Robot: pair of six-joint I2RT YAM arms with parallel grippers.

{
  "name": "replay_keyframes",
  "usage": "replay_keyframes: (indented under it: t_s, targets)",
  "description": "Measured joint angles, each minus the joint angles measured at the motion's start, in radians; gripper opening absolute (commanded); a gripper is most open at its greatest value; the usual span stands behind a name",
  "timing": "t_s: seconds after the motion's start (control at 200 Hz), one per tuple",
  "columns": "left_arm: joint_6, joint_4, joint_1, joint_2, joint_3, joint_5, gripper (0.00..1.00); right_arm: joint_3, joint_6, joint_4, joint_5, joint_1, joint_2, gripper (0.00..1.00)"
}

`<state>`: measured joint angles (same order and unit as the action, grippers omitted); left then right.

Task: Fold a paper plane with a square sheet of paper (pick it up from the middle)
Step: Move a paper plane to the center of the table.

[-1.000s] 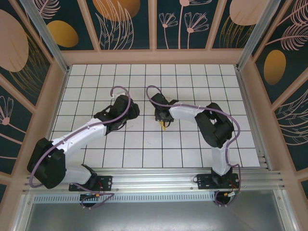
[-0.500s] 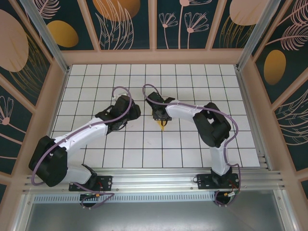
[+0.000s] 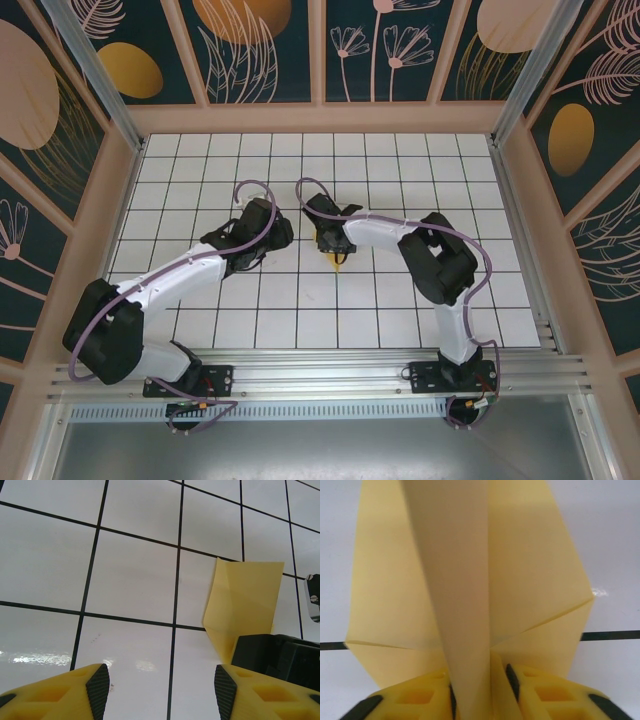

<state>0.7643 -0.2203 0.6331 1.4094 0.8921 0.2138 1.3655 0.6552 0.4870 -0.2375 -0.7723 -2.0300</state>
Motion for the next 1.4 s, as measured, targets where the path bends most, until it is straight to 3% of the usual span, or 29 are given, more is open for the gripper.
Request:
replay_keyframes:
  t_s: [0.245,0.455,0.646,0.816,0.961,1.031,1.211,1.401]
  targets:
    - [0.000,0.001,0.000,0.002,0.000,0.008,0.62,-0.002,0.000,0.011,-0.024,-0.003,0.043,0.44]
    - [-0.001,0.011,0.000,-0.009,-0.010,0.027,0.63,-0.053,0.000,-0.012,-0.107,-0.038,0.279,0.49]
    - [-0.001,0.034,0.000,-0.043,-0.027,0.042,0.66,-0.110,-0.004,-0.064,-0.272,-0.095,0.494,0.49]
    - [-0.003,0.061,0.000,-0.096,-0.055,0.080,0.77,-0.229,0.002,-0.100,-0.456,-0.129,0.665,0.50]
    - [-0.004,0.076,0.000,-0.143,-0.082,0.132,0.89,-0.361,0.011,-0.129,-0.599,-0.120,0.809,0.66]
    - [-0.011,0.088,0.000,-0.165,-0.100,0.170,0.98,-0.422,0.025,-0.143,-0.627,-0.060,0.861,0.81]
    - [-0.064,0.117,-0.007,-0.205,-0.137,0.291,0.99,-0.579,-0.019,-0.198,-0.620,0.275,0.862,0.83]
    - [-0.146,0.135,-0.035,-0.205,-0.137,0.432,0.99,-0.736,-0.237,-0.424,-0.571,0.418,0.820,0.83]
